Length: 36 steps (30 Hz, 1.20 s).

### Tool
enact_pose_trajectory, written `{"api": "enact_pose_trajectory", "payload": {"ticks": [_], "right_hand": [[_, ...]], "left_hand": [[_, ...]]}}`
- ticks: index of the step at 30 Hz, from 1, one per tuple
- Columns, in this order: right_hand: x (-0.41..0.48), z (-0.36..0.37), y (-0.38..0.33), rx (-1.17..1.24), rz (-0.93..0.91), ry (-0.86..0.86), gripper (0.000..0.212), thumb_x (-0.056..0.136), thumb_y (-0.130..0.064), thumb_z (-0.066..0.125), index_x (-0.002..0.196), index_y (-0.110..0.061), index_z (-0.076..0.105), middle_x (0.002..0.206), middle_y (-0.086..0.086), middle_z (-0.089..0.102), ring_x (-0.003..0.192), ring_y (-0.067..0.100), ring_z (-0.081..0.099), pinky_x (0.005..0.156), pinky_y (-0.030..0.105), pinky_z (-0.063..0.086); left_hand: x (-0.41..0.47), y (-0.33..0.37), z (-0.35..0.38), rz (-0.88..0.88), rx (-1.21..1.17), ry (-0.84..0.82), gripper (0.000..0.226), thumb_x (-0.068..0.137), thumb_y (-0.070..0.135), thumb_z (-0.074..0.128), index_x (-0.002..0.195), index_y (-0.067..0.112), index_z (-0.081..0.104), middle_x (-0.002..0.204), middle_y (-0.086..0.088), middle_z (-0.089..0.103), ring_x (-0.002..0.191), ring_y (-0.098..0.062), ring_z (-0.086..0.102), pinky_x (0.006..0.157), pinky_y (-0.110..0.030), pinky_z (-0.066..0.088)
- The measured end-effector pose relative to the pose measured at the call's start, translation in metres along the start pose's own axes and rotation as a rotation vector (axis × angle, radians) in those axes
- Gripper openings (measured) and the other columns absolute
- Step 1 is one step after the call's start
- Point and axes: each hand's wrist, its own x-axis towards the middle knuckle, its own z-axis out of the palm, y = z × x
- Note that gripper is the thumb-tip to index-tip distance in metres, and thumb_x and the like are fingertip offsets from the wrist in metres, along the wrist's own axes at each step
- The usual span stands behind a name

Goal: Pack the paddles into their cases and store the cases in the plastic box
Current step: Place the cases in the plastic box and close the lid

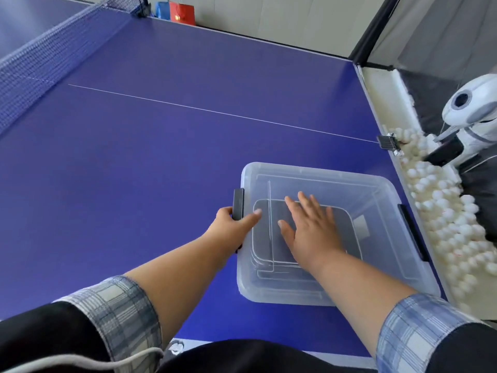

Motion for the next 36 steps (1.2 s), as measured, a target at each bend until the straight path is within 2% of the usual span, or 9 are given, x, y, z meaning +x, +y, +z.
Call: {"api": "enact_pose_trajectory", "payload": {"ticks": [4, 8, 12, 17, 22, 26, 31, 33, 36], "right_hand": [[-0.001, 0.0, 0.0, 0.0, 0.003, -0.003, 0.076, 0.089, -0.067, -0.001, 0.158, -0.035, 0.01, 0.169, -0.001, 0.004, 0.155, 0.022, -0.002, 0.124, 0.05, 0.0], [0.003, 0.003, -0.001, -0.032, 0.004, -0.039, 0.079, 0.087, -0.067, -0.006, 0.159, -0.035, 0.0, 0.17, 0.001, -0.003, 0.155, 0.024, -0.007, 0.123, 0.052, -0.003], [0.005, 0.004, -0.002, -0.046, 0.003, -0.057, 0.077, 0.086, -0.066, -0.01, 0.157, -0.036, -0.01, 0.169, 0.002, -0.009, 0.154, 0.026, -0.013, 0.122, 0.054, -0.006], [0.005, 0.003, -0.003, -0.056, -0.008, -0.076, 0.073, 0.091, -0.064, -0.008, 0.157, -0.035, -0.012, 0.169, 0.002, -0.013, 0.154, 0.027, -0.015, 0.121, 0.055, -0.008], [0.005, 0.0, -0.002, -0.04, -0.015, -0.083, 0.067, 0.098, -0.063, 0.001, 0.157, -0.035, -0.012, 0.169, 0.001, -0.014, 0.153, 0.026, -0.017, 0.122, 0.054, -0.009], [0.003, -0.002, -0.001, -0.009, -0.006, -0.085, 0.067, 0.098, -0.062, 0.005, 0.158, -0.035, -0.01, 0.169, -0.001, -0.013, 0.154, 0.024, -0.016, 0.122, 0.053, -0.008], [0.001, -0.013, 0.006, 0.171, 0.007, -0.041, 0.071, 0.099, -0.061, 0.029, 0.16, -0.03, 0.008, 0.17, -0.002, -0.002, 0.155, 0.018, -0.009, 0.122, 0.05, -0.007], [-0.009, -0.018, 0.019, 0.212, 0.037, 0.038, 0.069, 0.098, -0.057, 0.038, 0.158, -0.029, 0.019, 0.169, -0.002, 0.007, 0.155, 0.018, -0.004, 0.123, 0.052, -0.004], [-0.039, -0.023, 0.057, 0.212, 0.143, 0.178, 0.057, 0.099, -0.052, 0.043, 0.151, -0.03, 0.037, 0.166, -0.003, 0.019, 0.155, 0.019, 0.003, 0.122, 0.053, -0.001]], "left_hand": [[0.011, 0.017, 0.002, -0.238, -0.273, -0.019, 0.059, 0.079, 0.079, 0.044, 0.102, 0.03, 0.066, 0.097, -0.001, 0.075, 0.087, -0.026, 0.073, 0.077, -0.043, 0.059], [0.017, 0.02, 0.009, -0.159, 0.007, 0.1, 0.057, 0.086, 0.075, 0.033, 0.097, 0.024, 0.058, 0.088, -0.002, 0.067, 0.072, -0.024, 0.065, 0.06, -0.033, 0.053], [0.019, 0.024, 0.01, -0.186, 0.067, 0.118, 0.061, 0.091, 0.071, 0.033, 0.113, 0.018, 0.053, 0.093, -0.004, 0.061, 0.079, -0.024, 0.061, 0.06, -0.034, 0.047], [0.017, 0.032, 0.016, -0.289, -0.009, 0.133, 0.056, 0.093, 0.067, 0.038, 0.11, 0.015, 0.053, 0.101, -0.004, 0.062, 0.085, -0.025, 0.059, 0.071, -0.037, 0.05], [0.02, 0.03, 0.025, -0.076, 0.091, 0.139, 0.054, 0.1, 0.052, 0.043, 0.119, 0.002, 0.052, 0.105, -0.014, 0.053, 0.089, -0.029, 0.052, 0.083, -0.043, 0.048], [0.016, 0.033, 0.025, -0.208, 0.036, 0.172, 0.045, 0.099, 0.053, 0.043, 0.121, 0.013, 0.044, 0.103, -0.007, 0.061, 0.09, -0.027, 0.06, 0.082, -0.042, 0.05], [0.008, 0.035, 0.024, 0.008, 0.203, 0.3, 0.063, 0.095, 0.044, 0.056, 0.147, 0.019, 0.031, 0.142, -0.011, 0.045, 0.121, -0.037, 0.051, 0.101, -0.054, 0.044], [0.0, 0.032, 0.023, 0.175, 0.505, 0.344, 0.068, 0.094, 0.037, 0.056, 0.153, 0.026, 0.023, 0.152, -0.005, 0.033, 0.131, -0.034, 0.041, 0.102, -0.05, 0.041], [-0.018, 0.017, 0.028, 0.517, 1.018, 0.282, 0.059, 0.093, 0.039, 0.052, 0.148, 0.036, 0.031, 0.156, 0.004, 0.027, 0.141, -0.026, 0.027, 0.111, -0.042, 0.03]]}}
